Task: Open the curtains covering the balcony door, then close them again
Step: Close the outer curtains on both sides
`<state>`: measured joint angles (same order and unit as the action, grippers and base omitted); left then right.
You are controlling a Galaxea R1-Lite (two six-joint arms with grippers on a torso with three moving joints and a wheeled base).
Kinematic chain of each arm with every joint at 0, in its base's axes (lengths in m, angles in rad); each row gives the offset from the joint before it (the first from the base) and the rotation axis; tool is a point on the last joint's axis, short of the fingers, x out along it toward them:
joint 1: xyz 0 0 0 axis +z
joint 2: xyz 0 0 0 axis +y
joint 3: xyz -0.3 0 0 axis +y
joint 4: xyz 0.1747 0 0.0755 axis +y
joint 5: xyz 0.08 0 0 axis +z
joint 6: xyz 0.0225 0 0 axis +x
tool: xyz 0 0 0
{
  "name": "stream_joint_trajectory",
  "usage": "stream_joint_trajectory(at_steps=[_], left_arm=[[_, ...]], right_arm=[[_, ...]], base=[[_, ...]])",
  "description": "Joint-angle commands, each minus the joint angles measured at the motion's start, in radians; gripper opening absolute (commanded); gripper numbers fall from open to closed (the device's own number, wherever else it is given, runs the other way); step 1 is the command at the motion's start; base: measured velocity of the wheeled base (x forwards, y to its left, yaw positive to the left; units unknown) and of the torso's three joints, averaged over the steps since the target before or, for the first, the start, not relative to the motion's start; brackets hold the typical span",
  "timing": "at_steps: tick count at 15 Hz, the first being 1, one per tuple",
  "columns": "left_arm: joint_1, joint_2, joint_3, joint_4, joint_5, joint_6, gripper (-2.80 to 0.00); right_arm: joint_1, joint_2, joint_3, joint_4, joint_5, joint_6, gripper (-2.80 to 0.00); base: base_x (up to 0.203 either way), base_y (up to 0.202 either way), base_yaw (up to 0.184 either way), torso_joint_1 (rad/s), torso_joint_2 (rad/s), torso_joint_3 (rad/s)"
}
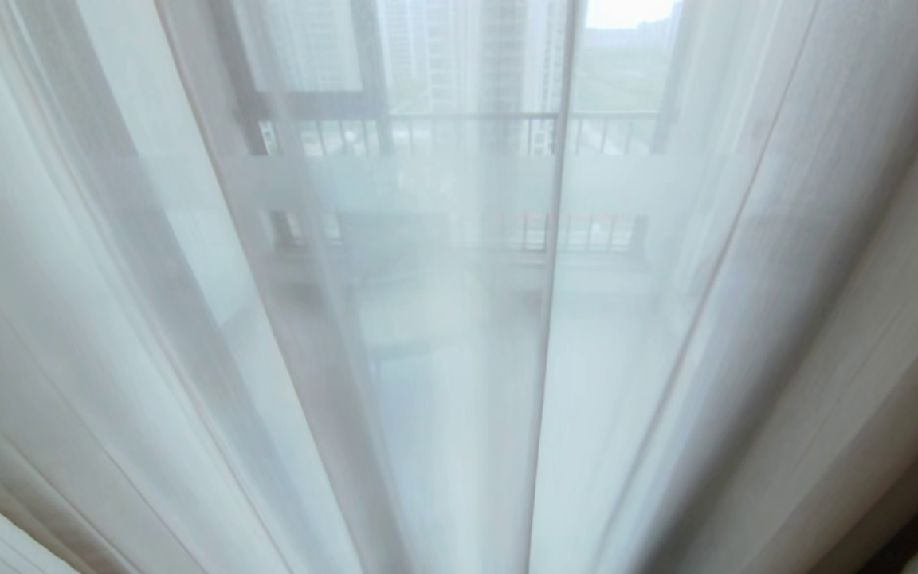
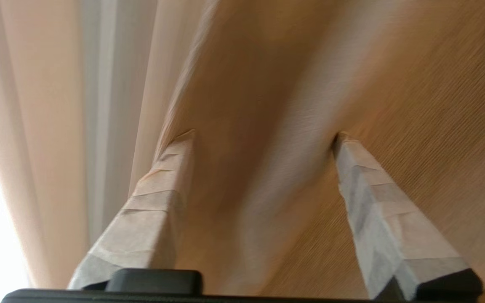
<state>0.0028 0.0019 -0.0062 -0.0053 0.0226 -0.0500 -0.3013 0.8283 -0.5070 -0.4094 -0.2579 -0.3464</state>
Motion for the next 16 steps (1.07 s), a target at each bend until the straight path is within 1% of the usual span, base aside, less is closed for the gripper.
stream_joint_trajectory(at_steps=[1, 6, 9, 13, 16], left_arm=[[0.000, 0.000, 0.000, -0.001, 0.000, -0.001, -2.80], [0.000, 0.000, 0.000, -0.001, 0.000, -0.001, -2.80], [0.000, 0.000, 0.000, -0.001, 0.000, -0.001, -2.80], [0.000, 0.000, 0.000, -0.001, 0.000, -0.001, -2.80], [0.000, 0.000, 0.000, -0.001, 0.000, -0.001, -2.80]], right_arm=[[0.040, -0.086, 0.074, -0.009, -0.004, -0.003, 0.00], [0.149, -0.229, 0.298, -0.152, -0.009, -0.003, 0.00], [0.180, -0.309, 0.394, -0.200, -0.010, -0.003, 0.00], [0.238, -0.429, 0.498, -0.204, -0.009, -0.005, 0.00], [0.313, -0.513, 0.507, -0.138, -0.009, -0.006, 0.00]], base=[[0.000, 0.000, 0.000, 0.000, 0.00, 0.000], [0.000, 0.000, 0.000, 0.000, 0.00, 0.000], [0.000, 0.000, 0.000, 0.000, 0.00, 0.000], [0.000, 0.000, 0.000, 0.000, 0.00, 0.000], [0.000, 0.000, 0.000, 0.000, 0.00, 0.000]])
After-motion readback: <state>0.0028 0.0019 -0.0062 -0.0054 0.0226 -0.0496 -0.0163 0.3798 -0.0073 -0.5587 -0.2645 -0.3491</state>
